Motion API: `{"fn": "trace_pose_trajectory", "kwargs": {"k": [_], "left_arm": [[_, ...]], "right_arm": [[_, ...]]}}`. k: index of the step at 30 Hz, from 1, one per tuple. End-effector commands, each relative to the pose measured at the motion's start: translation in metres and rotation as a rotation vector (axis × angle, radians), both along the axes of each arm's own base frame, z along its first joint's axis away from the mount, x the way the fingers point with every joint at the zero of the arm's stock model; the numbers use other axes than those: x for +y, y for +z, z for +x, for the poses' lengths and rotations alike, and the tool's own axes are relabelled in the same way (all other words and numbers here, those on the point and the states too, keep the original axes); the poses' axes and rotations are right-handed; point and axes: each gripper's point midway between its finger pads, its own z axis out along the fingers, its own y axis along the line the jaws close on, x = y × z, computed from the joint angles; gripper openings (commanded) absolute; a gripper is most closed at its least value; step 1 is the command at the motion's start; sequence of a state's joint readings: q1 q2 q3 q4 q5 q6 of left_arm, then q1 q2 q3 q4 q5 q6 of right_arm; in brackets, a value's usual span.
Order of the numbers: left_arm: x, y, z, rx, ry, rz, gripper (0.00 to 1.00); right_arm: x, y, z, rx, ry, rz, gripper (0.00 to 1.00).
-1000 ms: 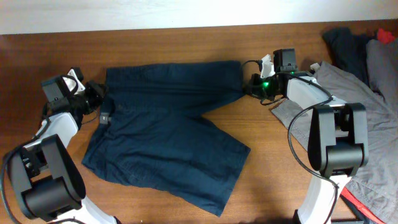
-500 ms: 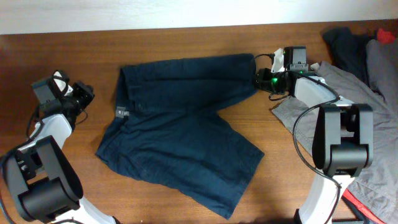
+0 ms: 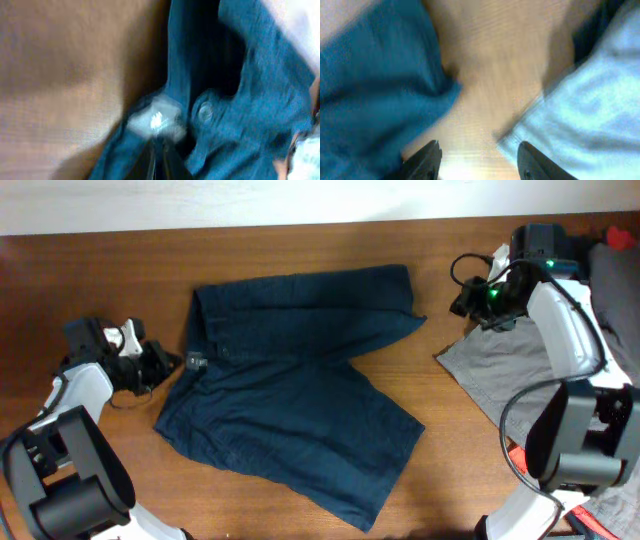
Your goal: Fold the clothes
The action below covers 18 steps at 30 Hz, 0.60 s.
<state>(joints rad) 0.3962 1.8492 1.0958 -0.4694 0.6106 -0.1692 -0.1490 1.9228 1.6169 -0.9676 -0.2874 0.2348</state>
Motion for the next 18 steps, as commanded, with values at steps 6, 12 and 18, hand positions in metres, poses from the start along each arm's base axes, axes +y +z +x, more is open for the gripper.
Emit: {"fn": "trace_pose_trajectory", "kwargs": {"k": [6, 12, 18], "left_arm": [[0.018, -0.005, -0.057, 0.193, -0.108, 0.237, 0.09], [0.016, -0.006, -0.063, 0.219, -0.111, 0.228, 0.09], [0.016, -0.006, -0.063, 0.219, -0.111, 0.228, 0.09]], "right_arm": [[0.04, -0.011, -0.071, 0.26, 0.22, -0.02, 0.6], [0.107, -0.056, -0.135, 0.44, 0.435, -0.032, 0.66], [0.109, -0.097, -0.172, 0.522, 0.449, -0.033, 0.66]]}}
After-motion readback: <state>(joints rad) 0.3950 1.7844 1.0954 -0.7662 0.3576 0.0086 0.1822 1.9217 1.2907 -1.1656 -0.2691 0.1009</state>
